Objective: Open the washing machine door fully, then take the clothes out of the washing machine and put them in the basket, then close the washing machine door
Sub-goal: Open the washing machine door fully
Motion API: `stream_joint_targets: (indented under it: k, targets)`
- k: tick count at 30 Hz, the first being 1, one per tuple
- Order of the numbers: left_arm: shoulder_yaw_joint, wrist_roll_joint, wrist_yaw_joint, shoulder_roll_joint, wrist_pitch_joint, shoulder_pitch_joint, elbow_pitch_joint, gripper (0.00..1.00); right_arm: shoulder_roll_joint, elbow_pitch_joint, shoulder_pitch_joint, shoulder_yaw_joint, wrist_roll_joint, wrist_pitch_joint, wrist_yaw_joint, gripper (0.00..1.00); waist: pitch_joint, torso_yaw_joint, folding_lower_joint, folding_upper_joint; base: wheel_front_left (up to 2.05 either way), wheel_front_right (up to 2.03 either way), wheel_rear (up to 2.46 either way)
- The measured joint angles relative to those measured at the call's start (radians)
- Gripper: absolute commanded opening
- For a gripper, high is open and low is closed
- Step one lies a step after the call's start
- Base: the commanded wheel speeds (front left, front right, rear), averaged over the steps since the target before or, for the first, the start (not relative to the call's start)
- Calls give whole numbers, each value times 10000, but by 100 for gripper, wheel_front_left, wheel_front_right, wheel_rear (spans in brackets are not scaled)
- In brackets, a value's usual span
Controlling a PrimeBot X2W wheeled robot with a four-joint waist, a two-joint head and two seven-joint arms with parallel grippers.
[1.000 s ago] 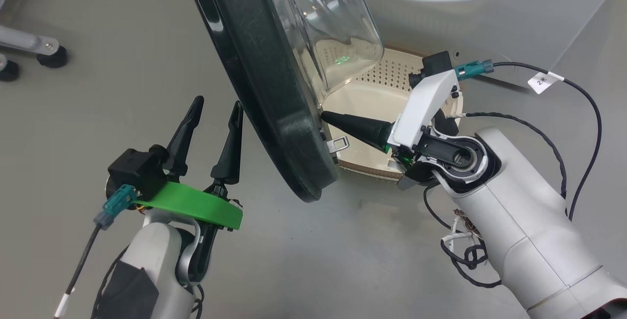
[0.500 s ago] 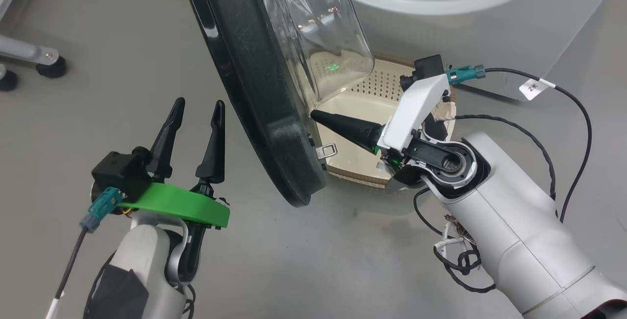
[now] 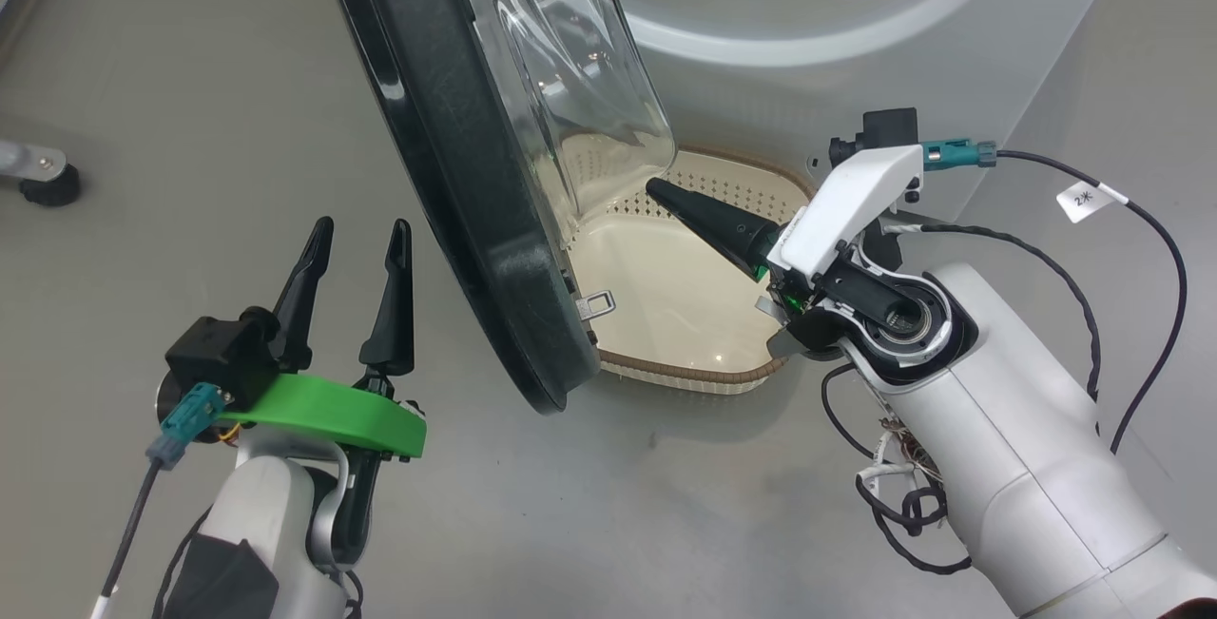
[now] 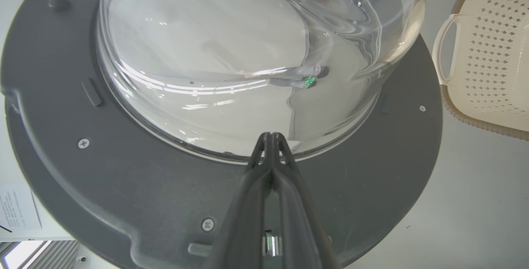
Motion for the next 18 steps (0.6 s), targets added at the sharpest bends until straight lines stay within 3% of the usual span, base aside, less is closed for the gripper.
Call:
stream_joint_targets:
  k: [3,4,5,6,7,13,18]
  targets:
    - [117,92,0,0,0,129,46,100,13,-182,319,-213,-12,-339,0,0,-185,-101,0,0,0,0,0]
    - [155,94,0,0,0,168,59,100,21,-230,399,-297,-13,-460,0,25,-227,-120,0,0,0,0,0]
    - [188,94,0,2,0,198,81,100,38,-240,466,-405,-50,-650,0,65,-267,-138,0,0,0,0,0]
    - [217,102,0,2,0,222,94,100,42,-253,537,-522,-102,-813,0,89,-309,-155,0,0,0,0,0]
    - [249,144,0,2,0,250,104,100,36,-265,612,-616,-128,-965,0,100,-350,-169,0,0,0,0,0]
    - [397,198,0,6,0,467,134,100,-121,-454,854,-1158,-761,-2188,2,100,-538,-264,0,0,0,0,0]
    - [487,240,-6,8,0,473,132,100,-756,-694,848,-1154,-2345,-3430,0,100,-598,-313,0,0,0,0,0]
